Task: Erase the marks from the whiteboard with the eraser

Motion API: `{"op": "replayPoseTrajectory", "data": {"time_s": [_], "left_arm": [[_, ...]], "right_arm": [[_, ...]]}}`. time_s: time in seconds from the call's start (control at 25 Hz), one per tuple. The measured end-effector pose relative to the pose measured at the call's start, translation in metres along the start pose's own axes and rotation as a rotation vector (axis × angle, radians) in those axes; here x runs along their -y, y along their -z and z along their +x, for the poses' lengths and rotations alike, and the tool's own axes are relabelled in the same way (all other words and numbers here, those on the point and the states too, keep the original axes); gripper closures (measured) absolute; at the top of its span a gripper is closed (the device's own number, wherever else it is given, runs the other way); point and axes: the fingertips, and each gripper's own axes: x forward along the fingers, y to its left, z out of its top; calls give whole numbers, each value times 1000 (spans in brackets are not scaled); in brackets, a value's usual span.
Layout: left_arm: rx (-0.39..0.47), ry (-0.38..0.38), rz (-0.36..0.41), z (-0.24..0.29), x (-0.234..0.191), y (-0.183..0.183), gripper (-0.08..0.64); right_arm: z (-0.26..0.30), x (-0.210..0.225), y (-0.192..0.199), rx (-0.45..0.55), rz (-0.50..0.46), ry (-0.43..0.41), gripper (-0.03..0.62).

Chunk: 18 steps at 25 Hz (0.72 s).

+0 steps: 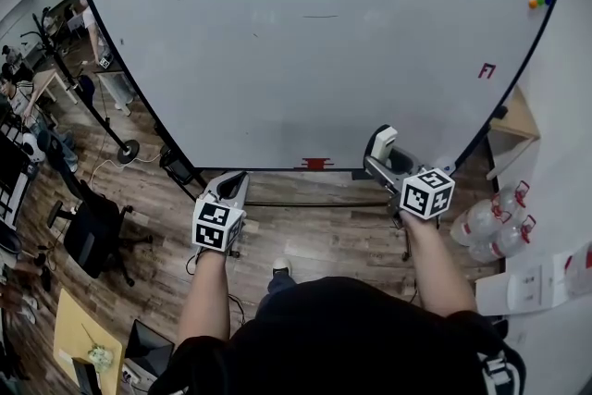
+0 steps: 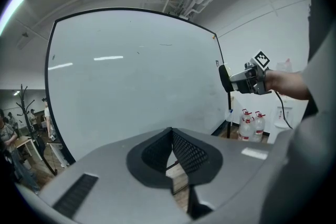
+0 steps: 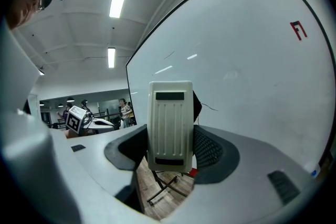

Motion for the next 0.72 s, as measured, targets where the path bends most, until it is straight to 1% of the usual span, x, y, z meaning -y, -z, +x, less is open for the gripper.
{"op": "replayPoseTrajectory", "data": {"time_s": [0.44, 0.72], "left_arm": [[11, 32, 11, 16, -20, -7, 548], [15, 36, 13, 24, -38, -9, 548]], "right_arm": [[14, 6, -4, 2, 6, 36, 344], [27, 8, -9, 2, 3, 51, 344]]}}
